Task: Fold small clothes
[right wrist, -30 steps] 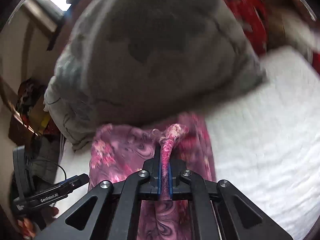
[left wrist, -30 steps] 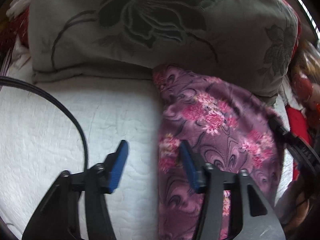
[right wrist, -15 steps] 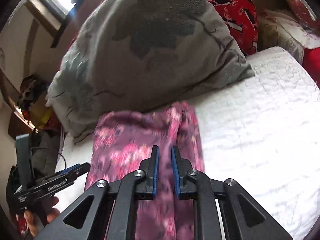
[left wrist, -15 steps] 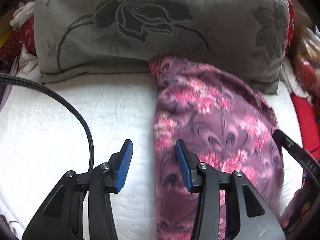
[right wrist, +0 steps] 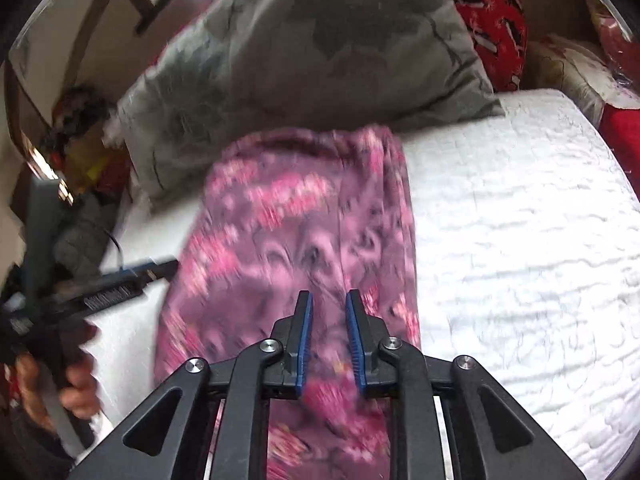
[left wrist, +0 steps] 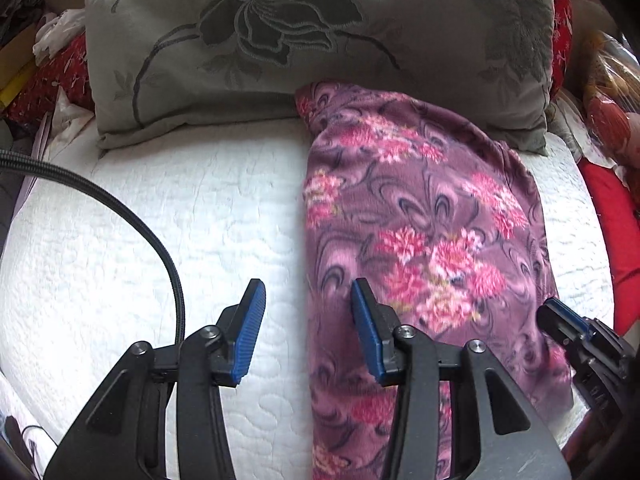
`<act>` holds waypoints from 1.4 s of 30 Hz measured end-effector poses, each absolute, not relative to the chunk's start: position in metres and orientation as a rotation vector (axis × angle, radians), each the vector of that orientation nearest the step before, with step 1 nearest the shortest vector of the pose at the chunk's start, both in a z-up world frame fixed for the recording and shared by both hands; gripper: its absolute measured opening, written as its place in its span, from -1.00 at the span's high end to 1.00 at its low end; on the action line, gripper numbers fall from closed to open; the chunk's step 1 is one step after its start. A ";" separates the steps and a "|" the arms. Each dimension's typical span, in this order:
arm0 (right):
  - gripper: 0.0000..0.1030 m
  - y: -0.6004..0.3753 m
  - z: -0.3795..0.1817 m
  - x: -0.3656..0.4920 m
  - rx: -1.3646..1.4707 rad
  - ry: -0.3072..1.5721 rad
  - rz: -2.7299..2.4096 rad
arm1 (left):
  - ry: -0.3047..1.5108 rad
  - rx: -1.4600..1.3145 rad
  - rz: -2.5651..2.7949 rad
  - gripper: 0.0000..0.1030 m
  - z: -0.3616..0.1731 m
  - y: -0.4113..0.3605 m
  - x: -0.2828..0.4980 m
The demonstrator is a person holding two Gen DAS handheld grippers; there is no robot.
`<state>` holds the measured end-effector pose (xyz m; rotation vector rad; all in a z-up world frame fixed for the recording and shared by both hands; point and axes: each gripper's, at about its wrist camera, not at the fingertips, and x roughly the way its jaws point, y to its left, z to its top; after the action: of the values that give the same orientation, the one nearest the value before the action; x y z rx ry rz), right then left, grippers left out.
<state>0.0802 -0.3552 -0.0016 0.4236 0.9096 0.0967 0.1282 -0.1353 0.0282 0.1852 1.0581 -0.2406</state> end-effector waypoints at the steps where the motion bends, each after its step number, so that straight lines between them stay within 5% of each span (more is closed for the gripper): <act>1: 0.66 -0.353 -0.002 0.077 0.405 0.910 0.096 | 1.057 0.190 -0.239 0.17 0.028 -0.135 0.125; 17: 0.35 -0.370 0.001 0.019 0.442 0.930 0.021 | 1.048 0.234 -0.240 0.16 0.038 -0.126 0.081; 20: 0.31 -0.367 -0.007 0.017 0.483 0.965 0.053 | 1.064 0.206 -0.257 0.02 0.036 -0.118 0.072; 21: 0.32 -0.364 -0.009 0.016 0.475 0.976 0.059 | 1.078 0.195 -0.260 0.02 0.032 -0.115 0.071; 23: 0.77 -0.358 -0.004 0.011 0.416 0.937 0.070 | 1.112 0.192 -0.259 0.02 0.020 -0.110 0.068; 29: 0.80 -0.366 -0.011 0.015 0.434 0.978 0.061 | 1.178 0.114 -0.295 -0.01 0.011 -0.088 0.069; 33: 0.60 -0.380 0.013 0.029 0.525 0.875 0.038 | 1.170 0.023 -0.293 -0.02 0.027 -0.077 0.091; 37: 0.14 -0.394 0.015 0.072 0.655 0.812 0.039 | 1.190 -0.021 -0.295 -0.06 0.030 -0.085 0.121; 42: 0.26 -0.386 -0.016 0.129 0.678 0.892 -0.003 | 1.240 -0.089 -0.349 -0.09 0.023 -0.102 0.151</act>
<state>0.1287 -0.3857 -0.0161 0.6784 0.8922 -0.0032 0.1508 -0.1016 0.0232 -0.0895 1.2396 -0.3492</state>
